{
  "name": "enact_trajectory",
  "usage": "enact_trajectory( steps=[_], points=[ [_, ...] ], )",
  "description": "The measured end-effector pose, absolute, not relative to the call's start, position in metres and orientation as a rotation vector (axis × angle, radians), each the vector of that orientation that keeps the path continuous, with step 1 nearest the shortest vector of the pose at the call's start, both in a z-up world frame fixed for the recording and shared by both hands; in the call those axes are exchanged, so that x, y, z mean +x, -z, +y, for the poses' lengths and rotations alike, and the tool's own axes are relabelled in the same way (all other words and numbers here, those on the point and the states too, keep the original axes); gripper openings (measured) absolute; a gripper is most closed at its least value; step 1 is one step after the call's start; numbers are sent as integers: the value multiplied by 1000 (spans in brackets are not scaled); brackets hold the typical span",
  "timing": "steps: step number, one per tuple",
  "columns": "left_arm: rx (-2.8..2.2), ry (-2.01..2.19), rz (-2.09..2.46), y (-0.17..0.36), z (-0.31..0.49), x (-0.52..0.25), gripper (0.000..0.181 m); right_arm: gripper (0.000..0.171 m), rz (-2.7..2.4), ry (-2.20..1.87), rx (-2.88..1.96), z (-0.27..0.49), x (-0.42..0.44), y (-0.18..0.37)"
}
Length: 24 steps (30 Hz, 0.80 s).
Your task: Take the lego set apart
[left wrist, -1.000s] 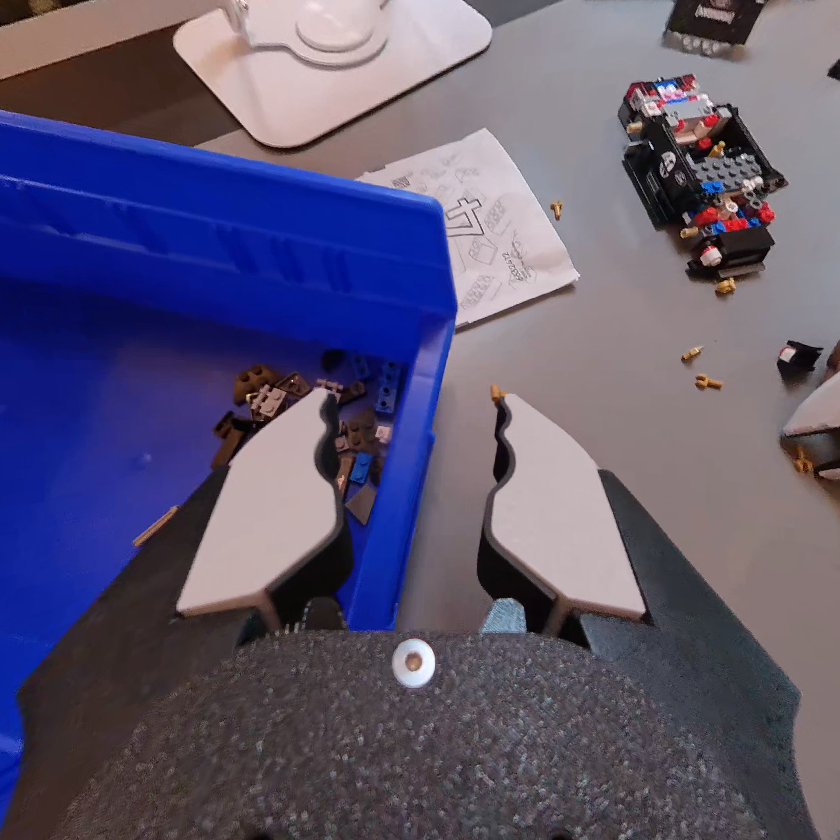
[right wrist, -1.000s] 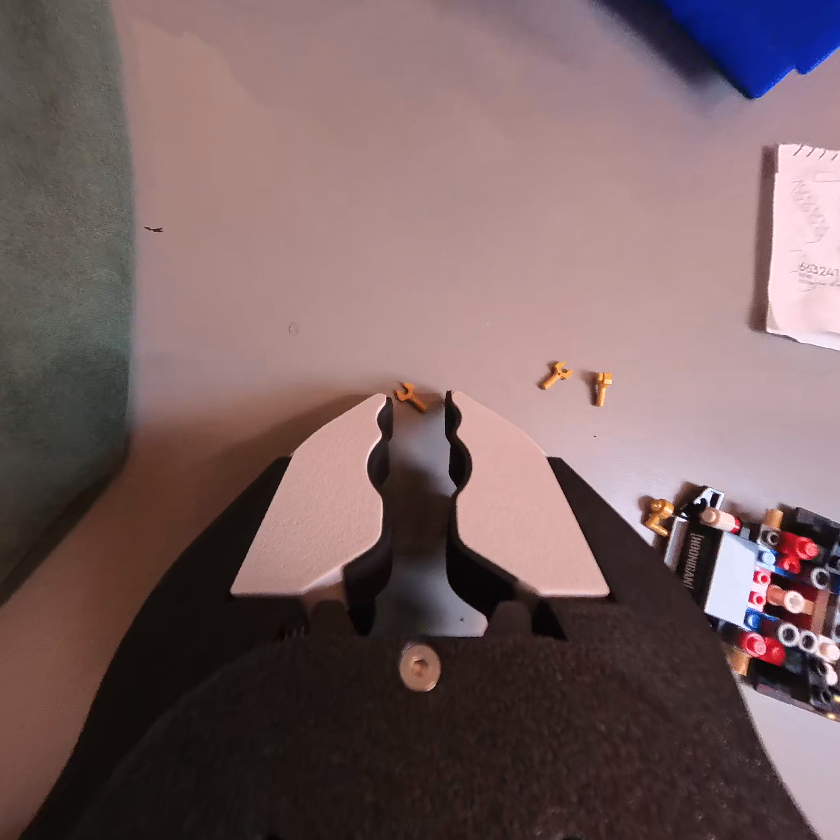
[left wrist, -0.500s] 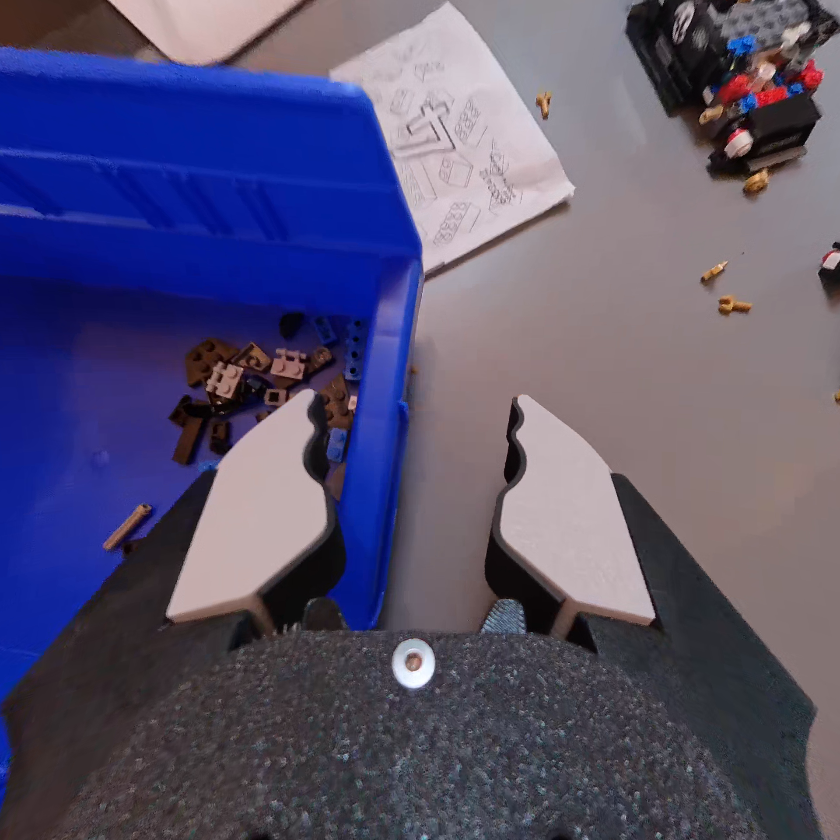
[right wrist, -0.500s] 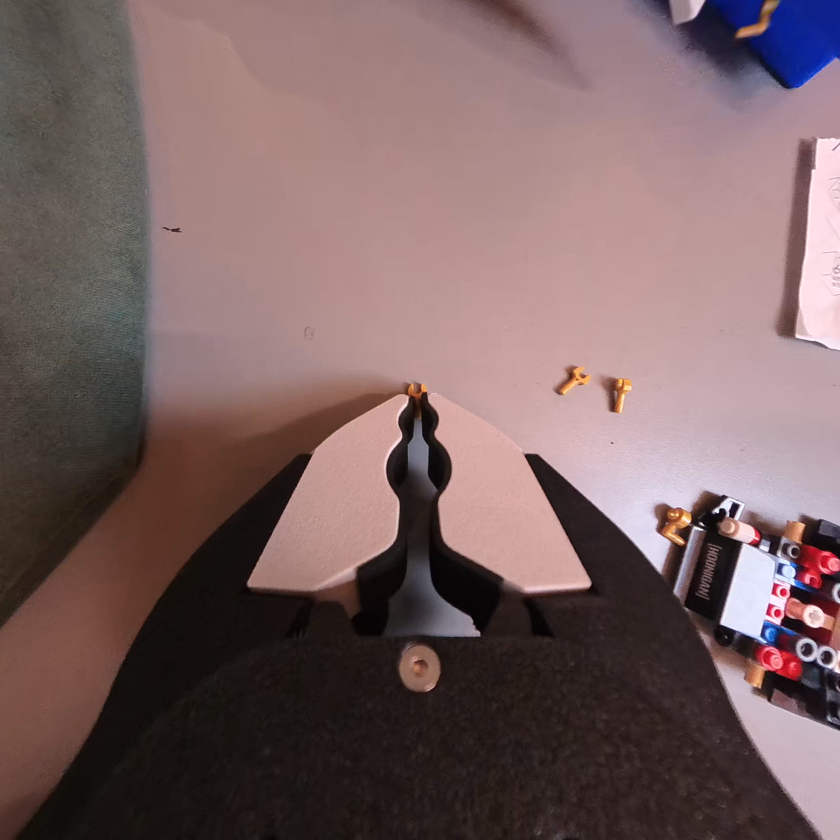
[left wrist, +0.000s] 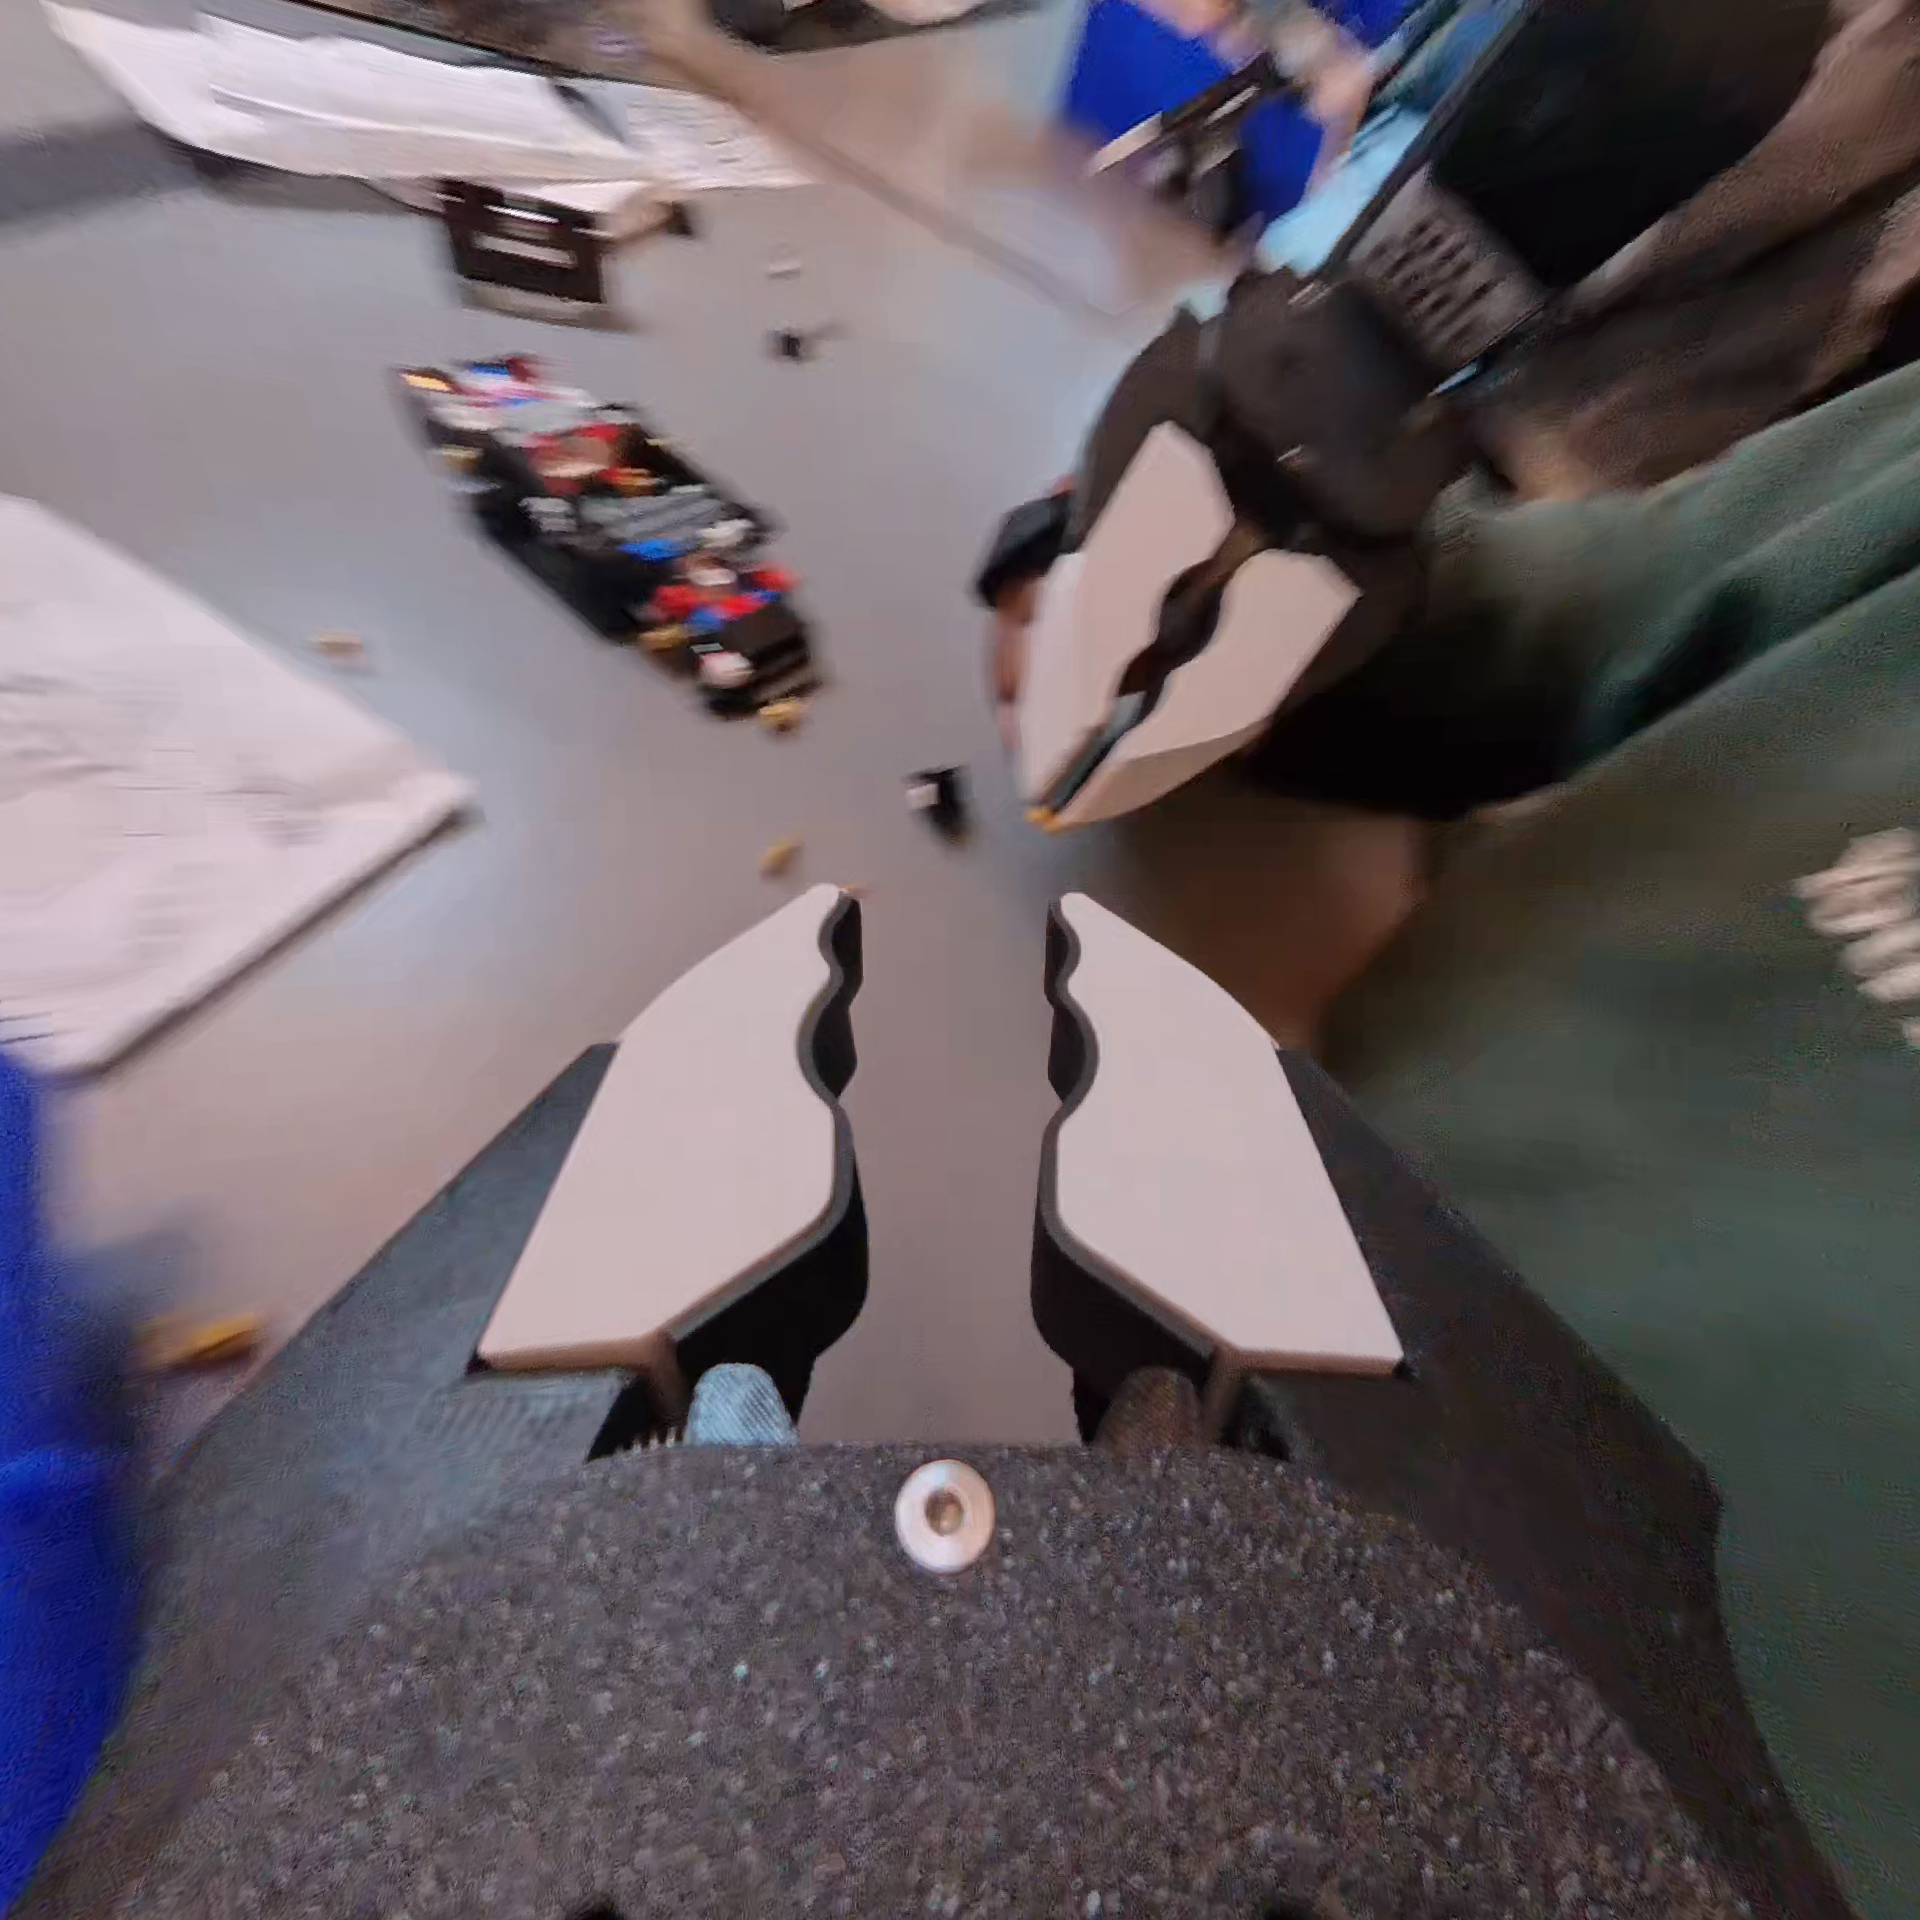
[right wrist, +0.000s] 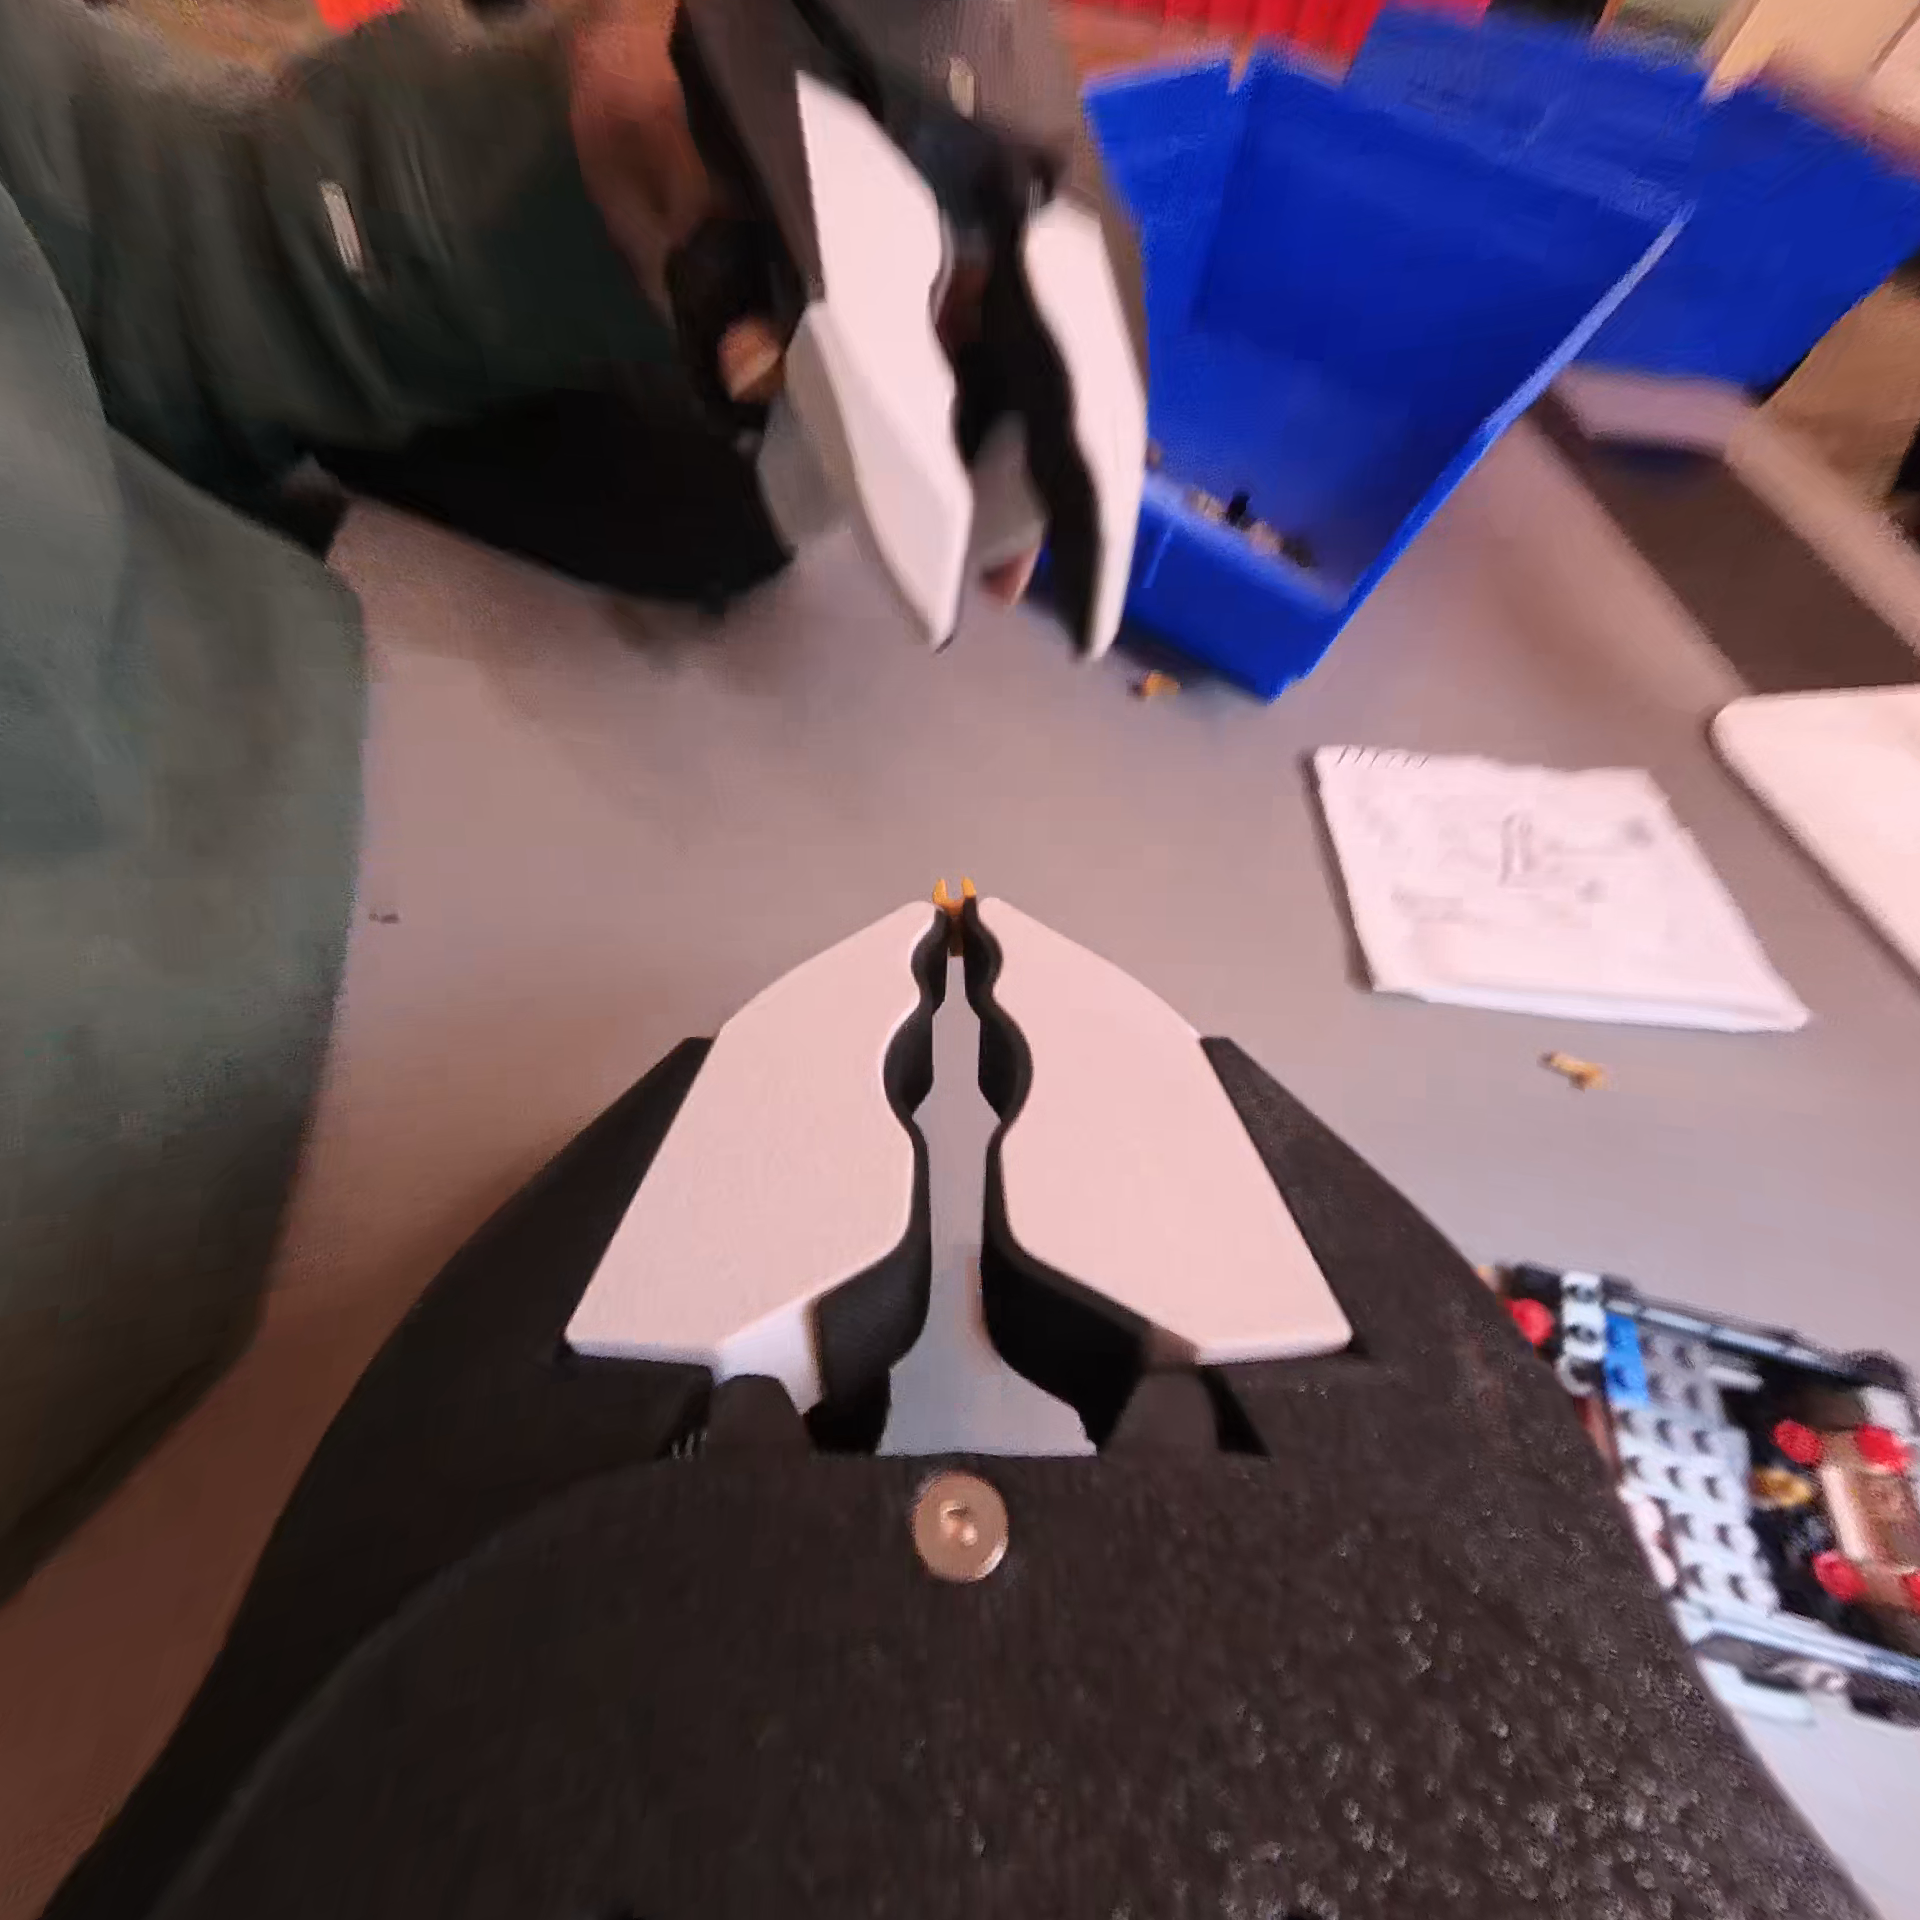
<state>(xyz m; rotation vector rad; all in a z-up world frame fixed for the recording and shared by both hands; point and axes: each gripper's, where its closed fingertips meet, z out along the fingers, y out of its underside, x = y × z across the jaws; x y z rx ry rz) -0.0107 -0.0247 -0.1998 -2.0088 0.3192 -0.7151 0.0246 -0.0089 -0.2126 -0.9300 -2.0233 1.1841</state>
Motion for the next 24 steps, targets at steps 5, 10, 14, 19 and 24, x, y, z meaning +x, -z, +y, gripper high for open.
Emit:
enact_trajectory(
  steps=[5,10,14,19,24],
  points=[
    [-1844,1281,205,185,-25,37,29,2,-1892,-1238,-760,-22,26,186],
    [-1771,1411,138,177,-21,41,7,3,-1874,-1251,-720,-24,30,179],
    [-1794,1334,166,178,-20,39,5,3,-1859,-1207,-706,-23,28,179],
    [-1920,709,141,177,-5,-31,3,12,-1824,-1183,-773,-9,24,178],
    [-2167,-115,-171,191,-29,-170,4,12,-1845,-1161,-835,-2,20,187]
  ],
)
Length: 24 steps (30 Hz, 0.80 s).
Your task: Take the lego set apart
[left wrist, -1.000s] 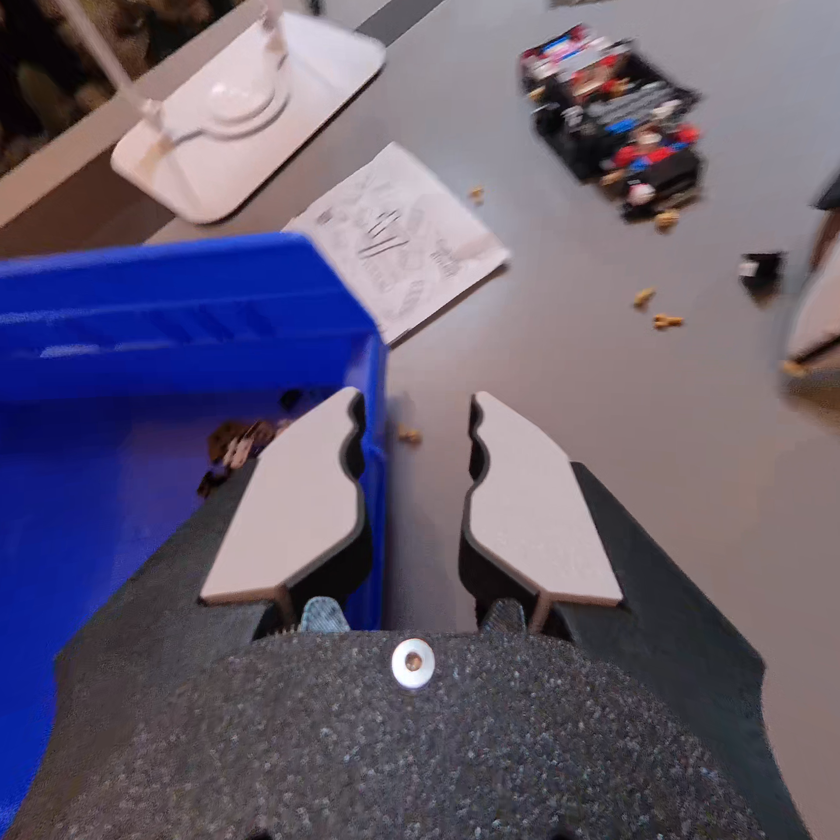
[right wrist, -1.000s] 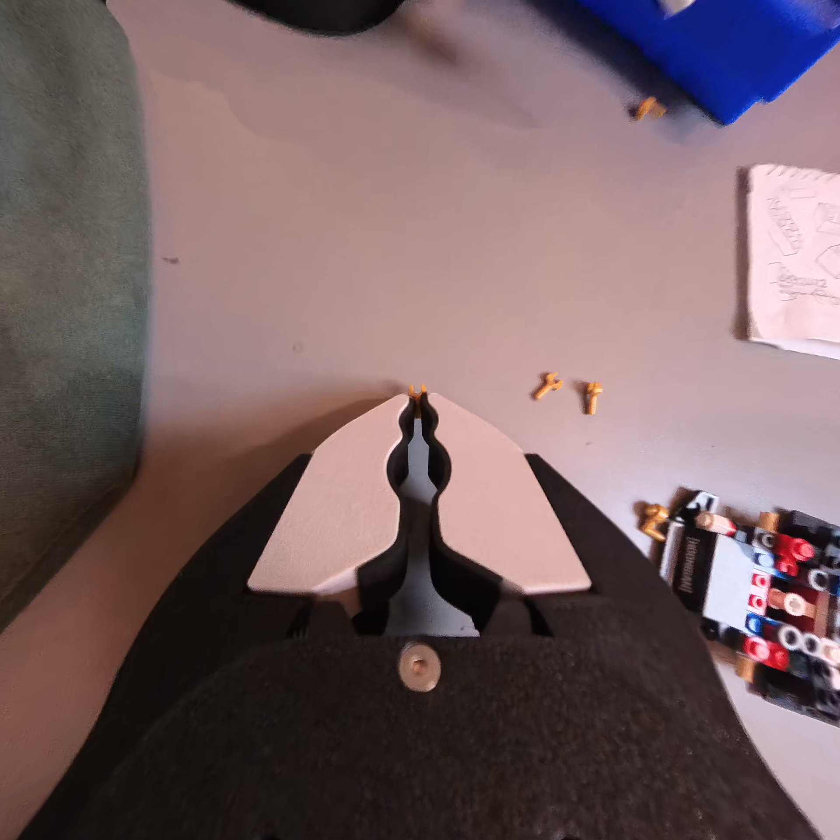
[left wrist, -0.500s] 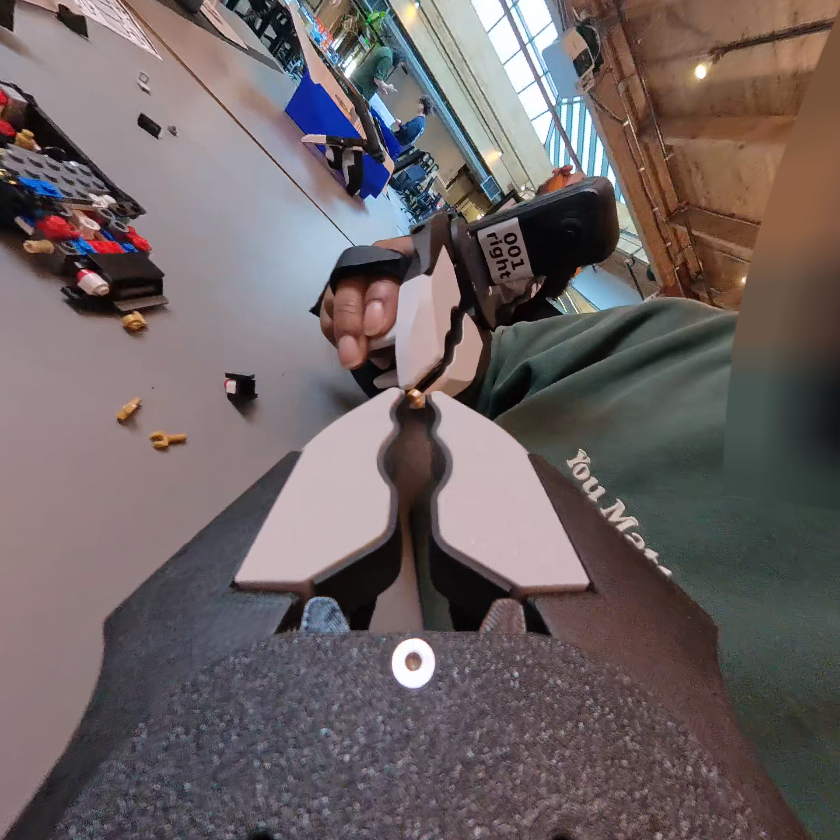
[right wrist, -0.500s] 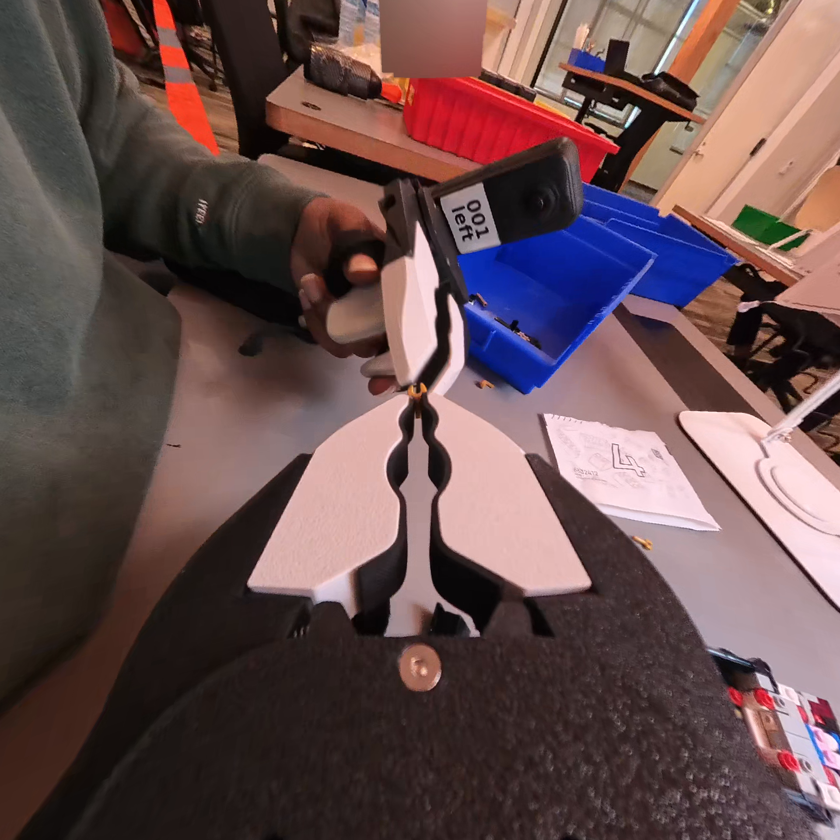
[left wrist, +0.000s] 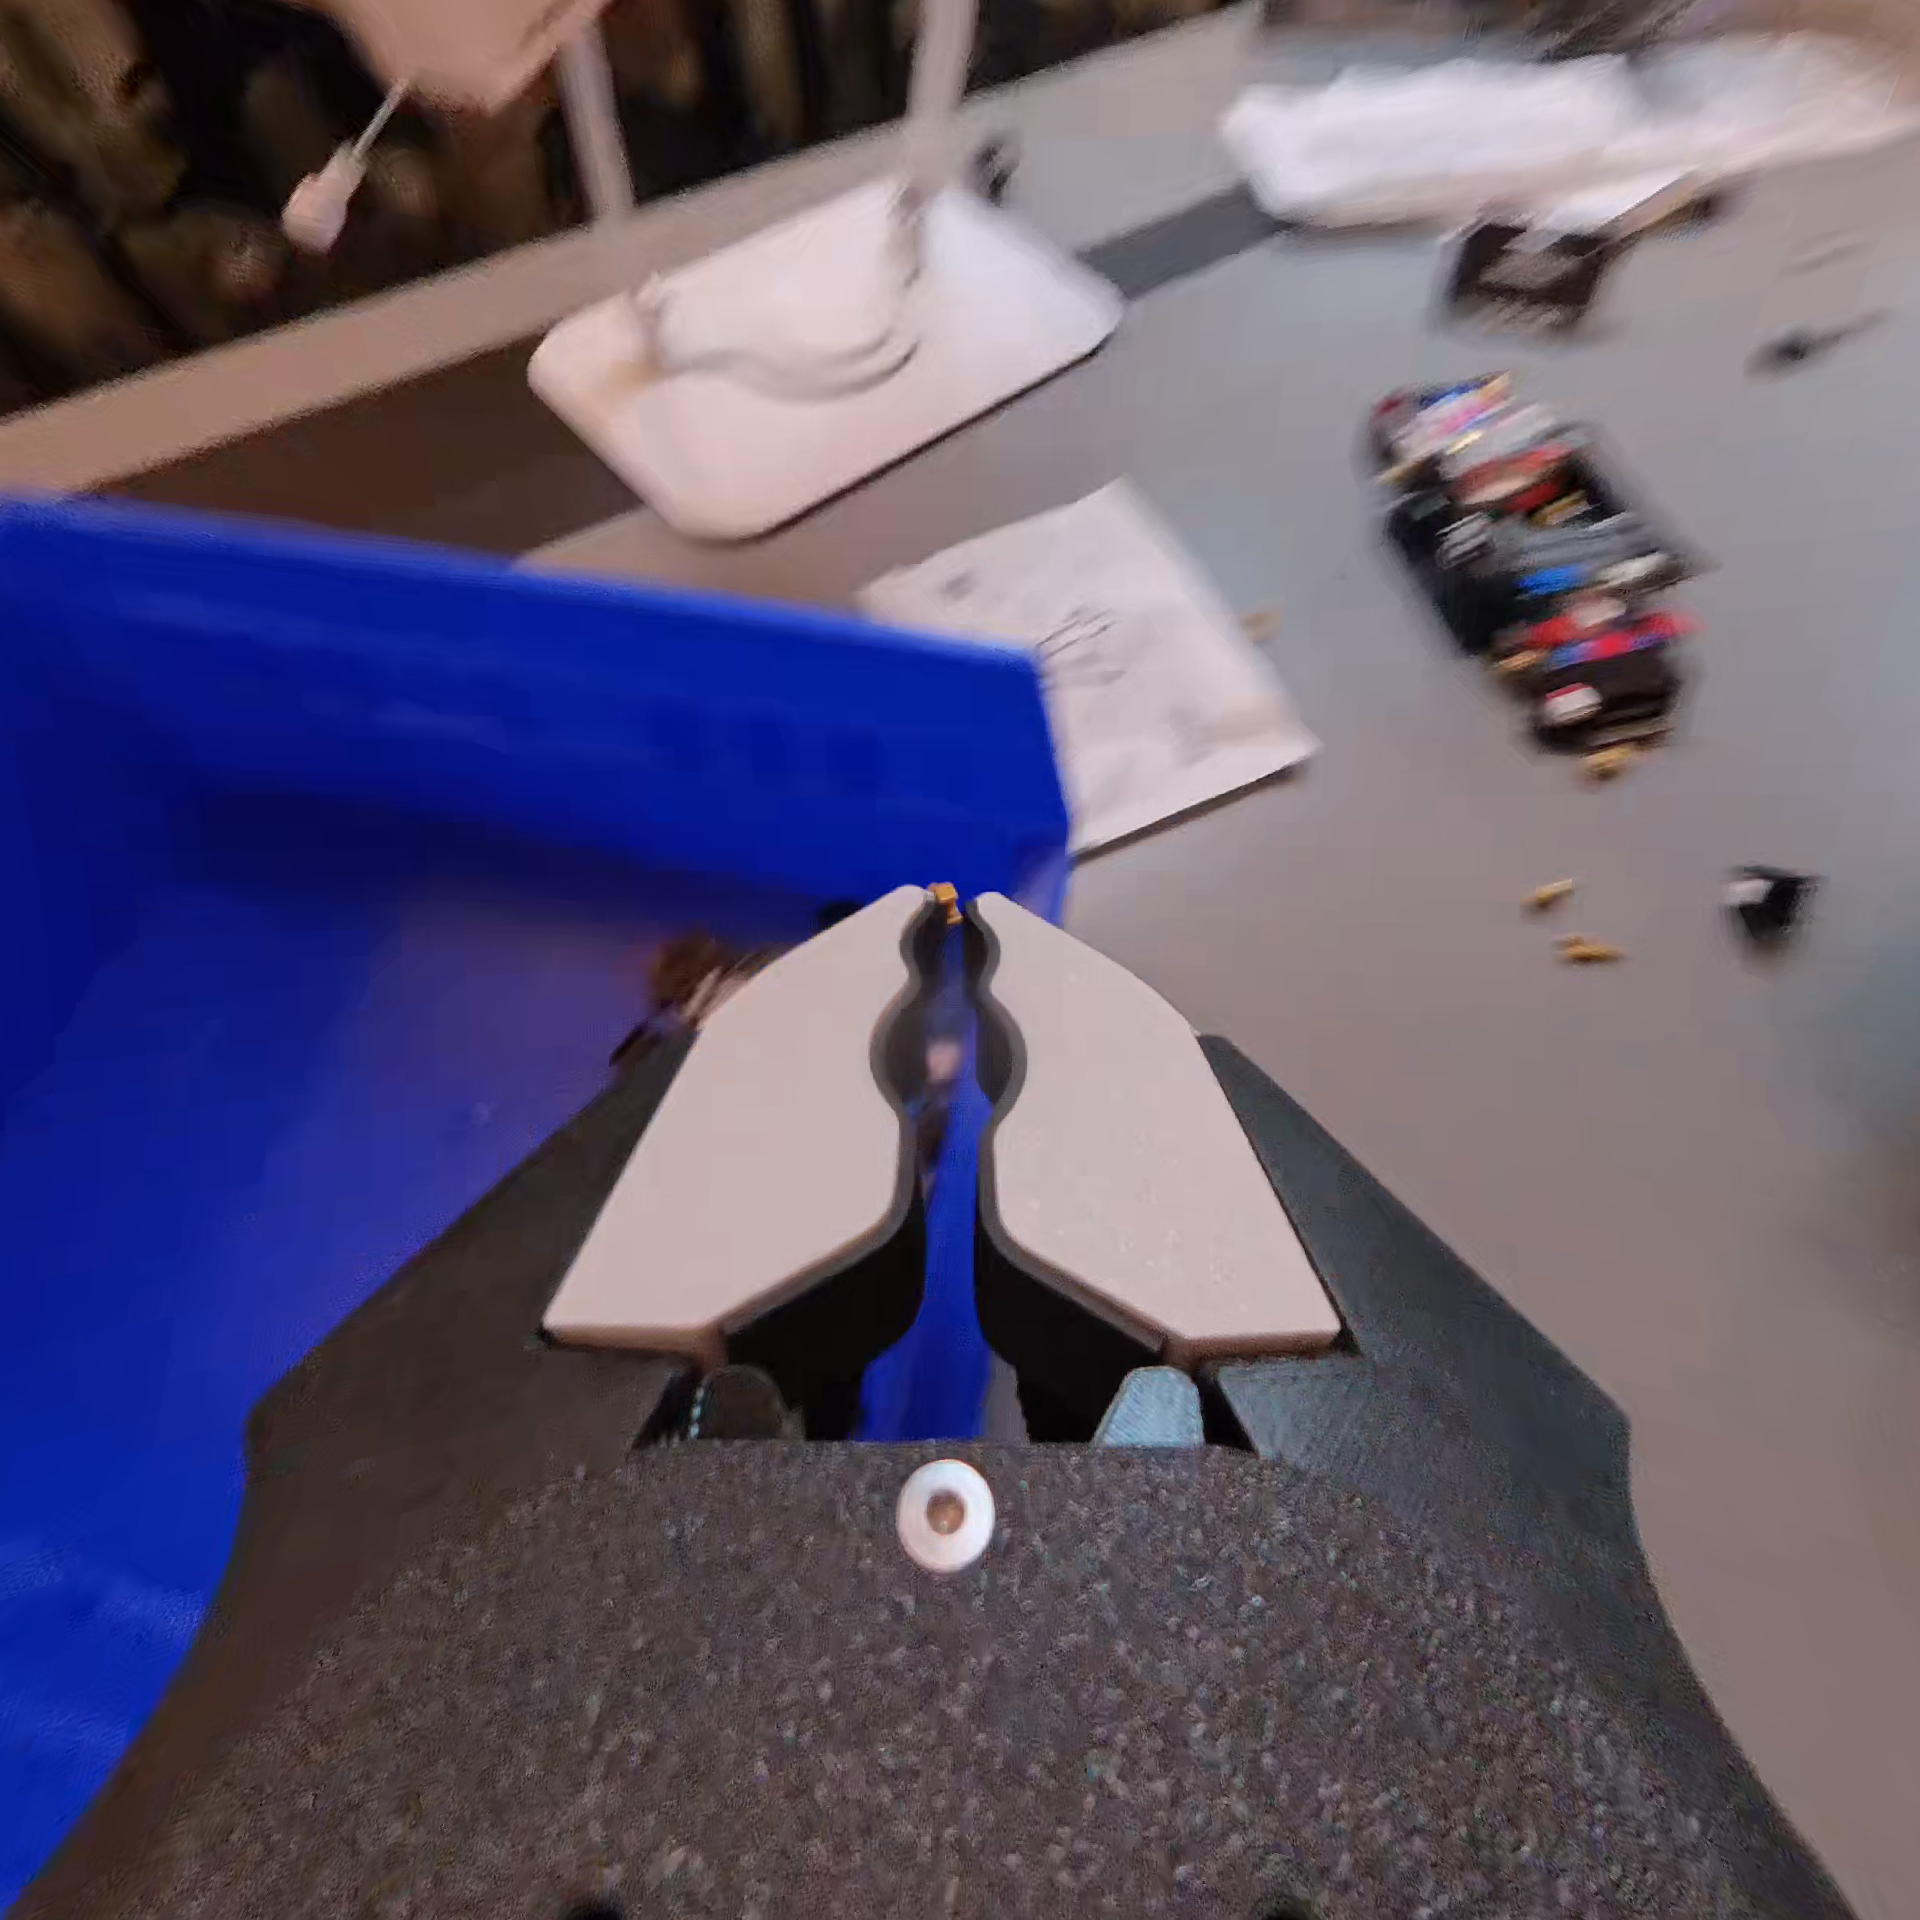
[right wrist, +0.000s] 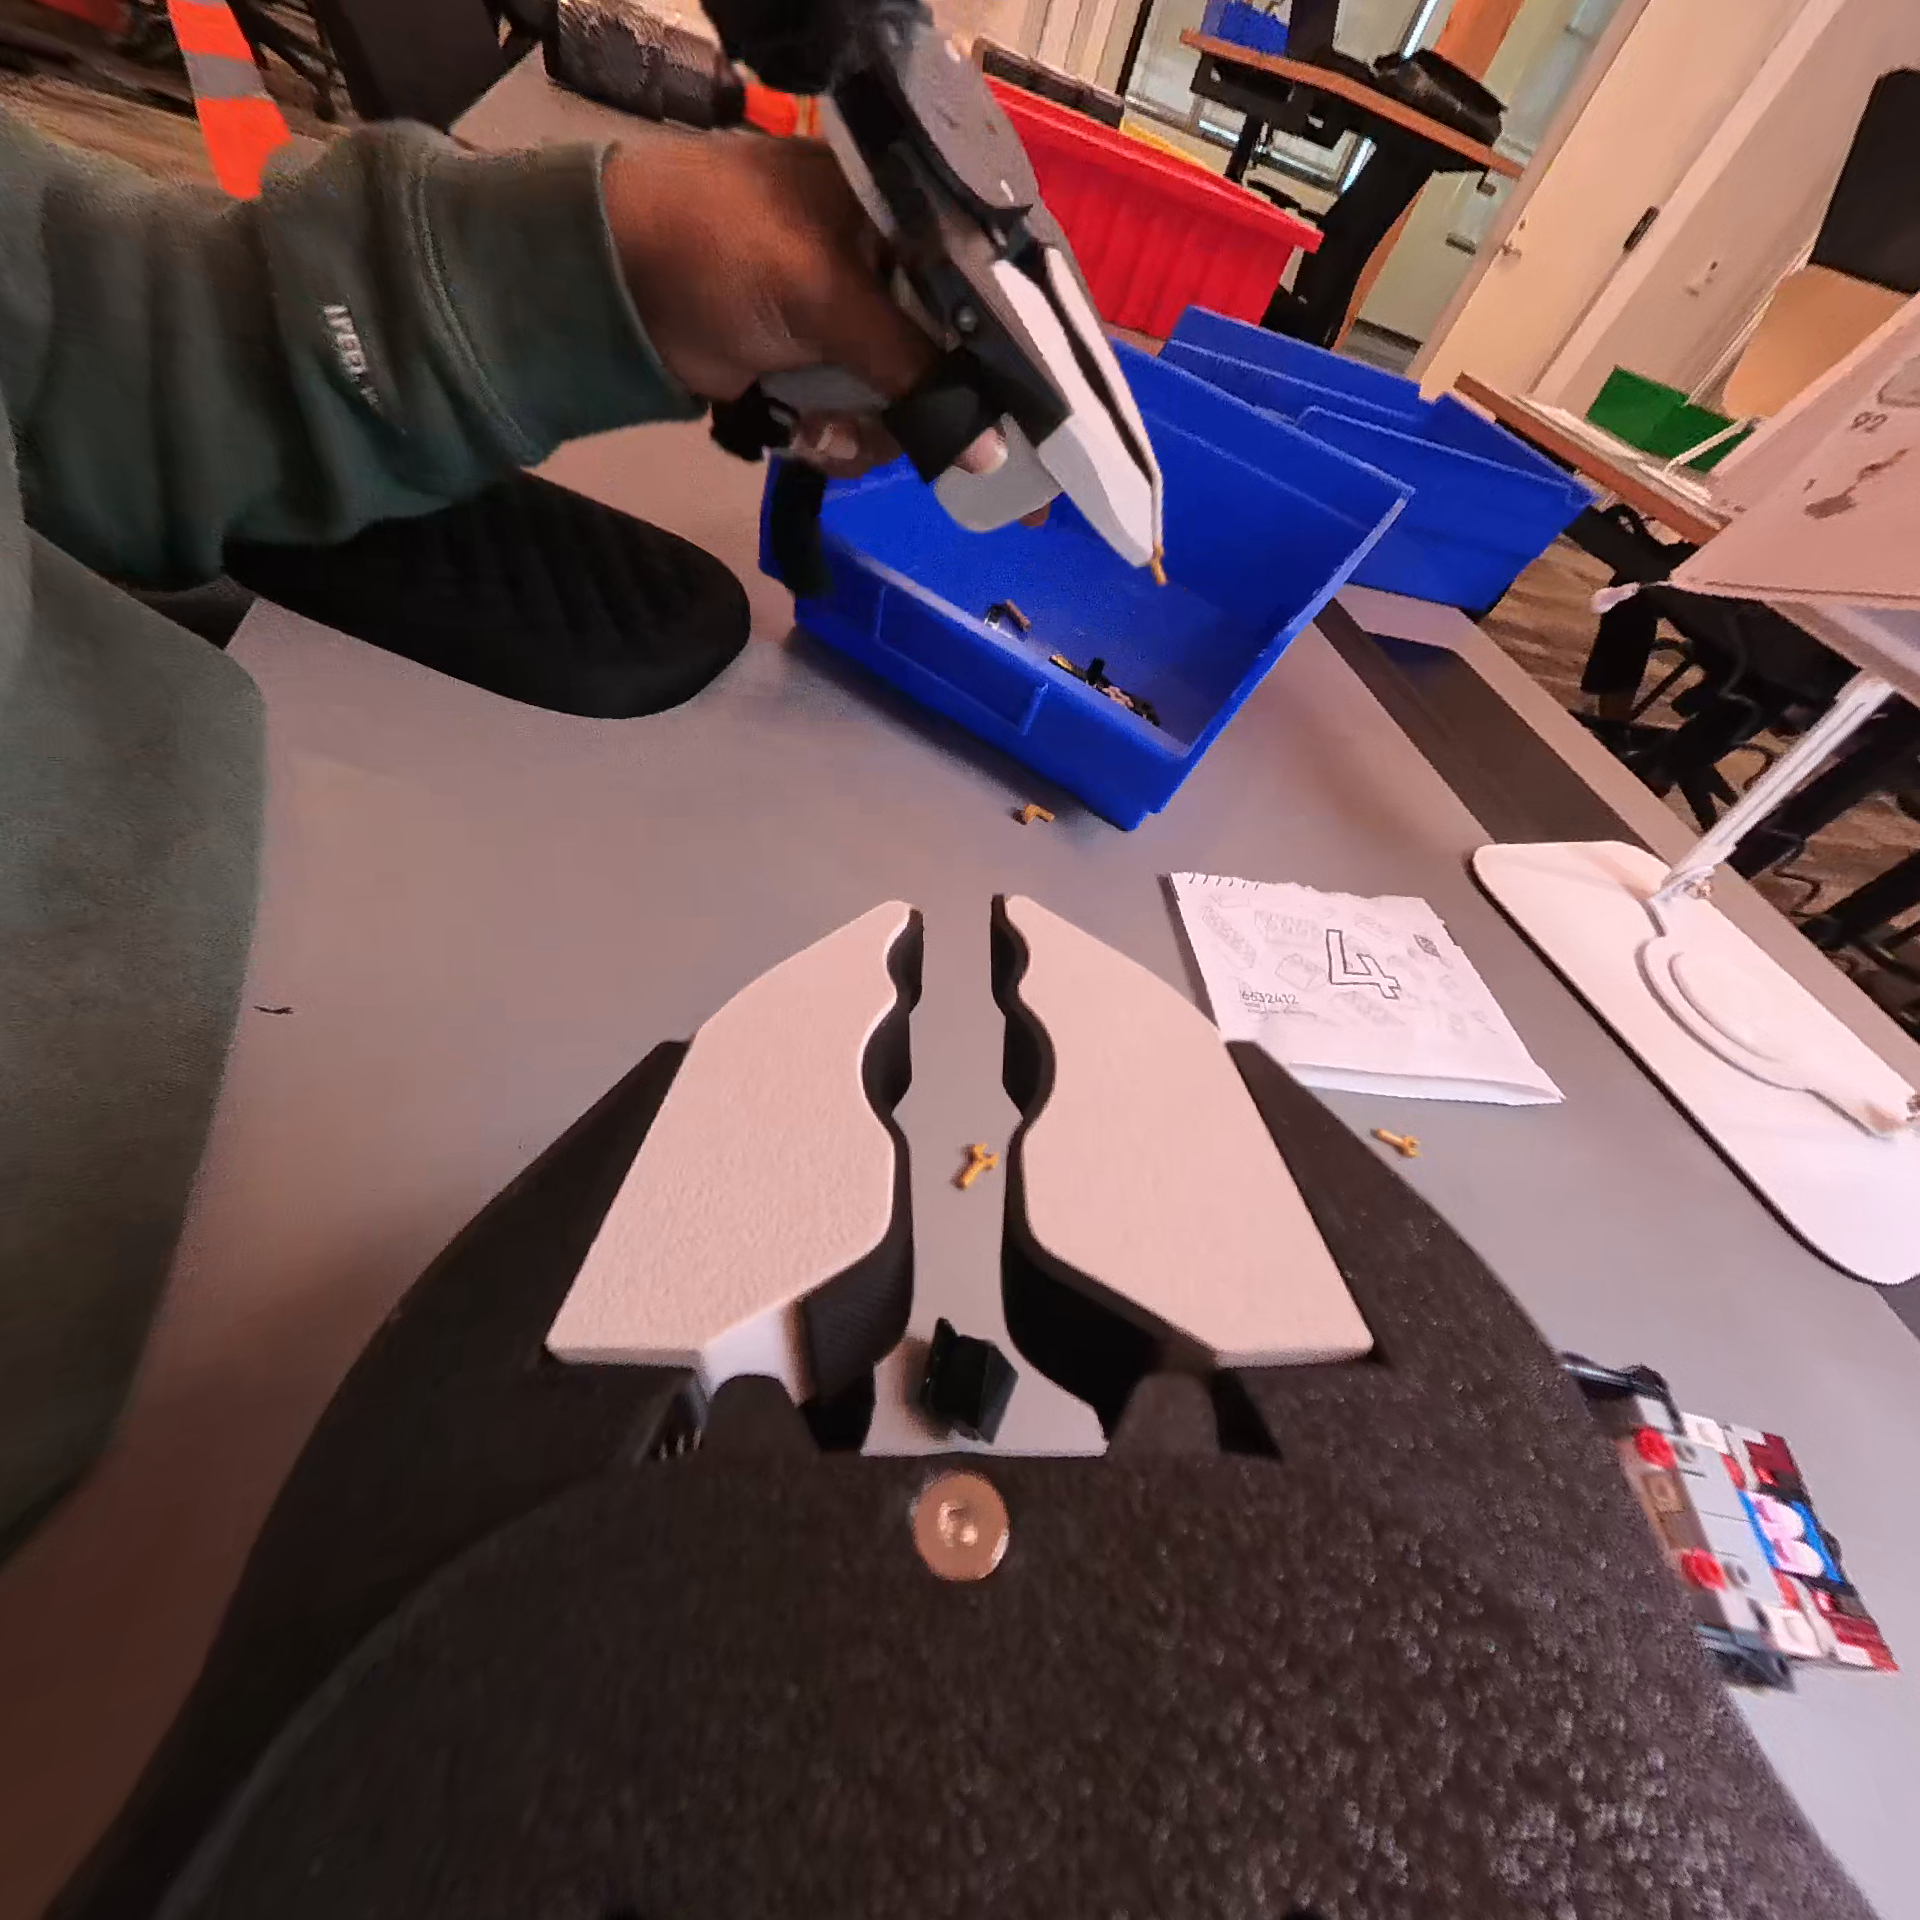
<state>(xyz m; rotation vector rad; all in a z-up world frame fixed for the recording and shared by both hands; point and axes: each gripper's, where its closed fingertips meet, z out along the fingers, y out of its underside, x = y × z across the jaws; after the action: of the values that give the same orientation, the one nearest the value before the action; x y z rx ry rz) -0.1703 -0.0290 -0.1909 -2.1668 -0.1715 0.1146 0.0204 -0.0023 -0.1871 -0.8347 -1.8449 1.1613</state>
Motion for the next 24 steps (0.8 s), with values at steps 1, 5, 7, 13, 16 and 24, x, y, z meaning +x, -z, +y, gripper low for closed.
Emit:
enact_trajectory(
  steps=[1,5,7,13,16,24],
  points=[
    [-2203,-131,-219,199,-33,-179,3,12,-1855,-1160,-842,-3,20,189],
    [-2373,-147,-236,235,-39,-180,52,12,-1891,-1122,-852,-2,21,198],
    [-2364,-95,-215,236,-35,-172,56,12,-1894,-1117,-854,-2,21,199],
    [-2374,-95,-39,239,-31,-150,50,11,-1900,-1095,-873,3,21,202],
    [-2408,-26,142,245,-29,-115,21,10,-1907,-1082,-880,4,21,204],
    [-2578,-221,84,276,-30,-123,33,10,-1916,-1067,-895,7,21,206]
  ],
)
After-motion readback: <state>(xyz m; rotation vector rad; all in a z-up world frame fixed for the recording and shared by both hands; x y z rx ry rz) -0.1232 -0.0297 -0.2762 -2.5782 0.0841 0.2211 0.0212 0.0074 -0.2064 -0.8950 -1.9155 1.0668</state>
